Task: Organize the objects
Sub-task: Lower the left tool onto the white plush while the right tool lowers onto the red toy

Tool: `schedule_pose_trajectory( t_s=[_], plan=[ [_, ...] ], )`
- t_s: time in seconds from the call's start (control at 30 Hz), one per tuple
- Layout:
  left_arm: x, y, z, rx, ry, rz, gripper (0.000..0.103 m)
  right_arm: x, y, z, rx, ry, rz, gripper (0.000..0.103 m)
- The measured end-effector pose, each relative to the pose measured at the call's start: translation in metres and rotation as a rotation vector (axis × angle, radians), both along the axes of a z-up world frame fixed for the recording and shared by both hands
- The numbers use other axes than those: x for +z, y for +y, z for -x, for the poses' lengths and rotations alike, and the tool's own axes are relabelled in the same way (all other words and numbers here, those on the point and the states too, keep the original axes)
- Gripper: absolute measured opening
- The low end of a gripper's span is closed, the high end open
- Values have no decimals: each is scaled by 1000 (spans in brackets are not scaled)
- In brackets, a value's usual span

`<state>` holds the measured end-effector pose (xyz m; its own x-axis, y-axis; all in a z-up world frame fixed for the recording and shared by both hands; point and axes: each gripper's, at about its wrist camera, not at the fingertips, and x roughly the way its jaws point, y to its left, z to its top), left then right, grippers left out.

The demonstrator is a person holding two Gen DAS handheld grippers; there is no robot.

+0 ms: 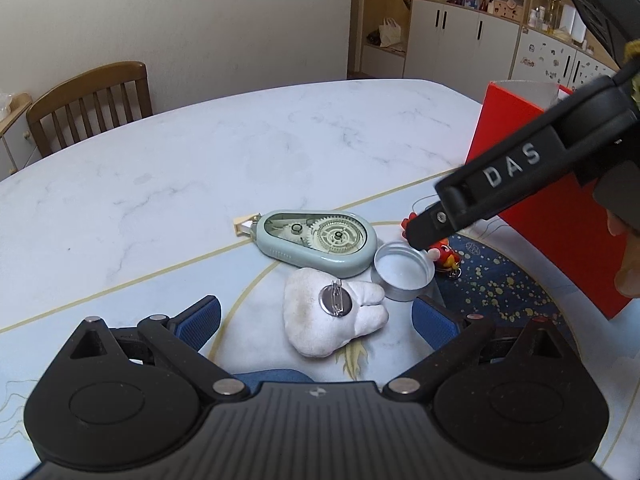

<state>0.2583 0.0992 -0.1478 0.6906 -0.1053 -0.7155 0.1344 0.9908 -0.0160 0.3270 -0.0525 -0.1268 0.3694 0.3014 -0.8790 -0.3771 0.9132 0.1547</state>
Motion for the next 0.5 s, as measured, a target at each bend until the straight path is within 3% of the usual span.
schedule_pose_trajectory(
  t_s=[0.27, 0.37, 0.43, 0.5],
  plan=[
    [-5, -6, 0, -16, -10, -4, 101, -4, 5, -5, 12, -6, -9, 72],
    [-7, -8, 1, -19, -16, -6, 101, -6, 7, -6, 16, -1, -16, 65],
    [-7, -9, 2, -24, -21, -5, 98, -8, 8, -6, 22, 9, -16, 51],
    [-7, -10, 1, -30, -24, -9, 95, -9, 10, -7, 27, 15, -14, 51]
  ],
)
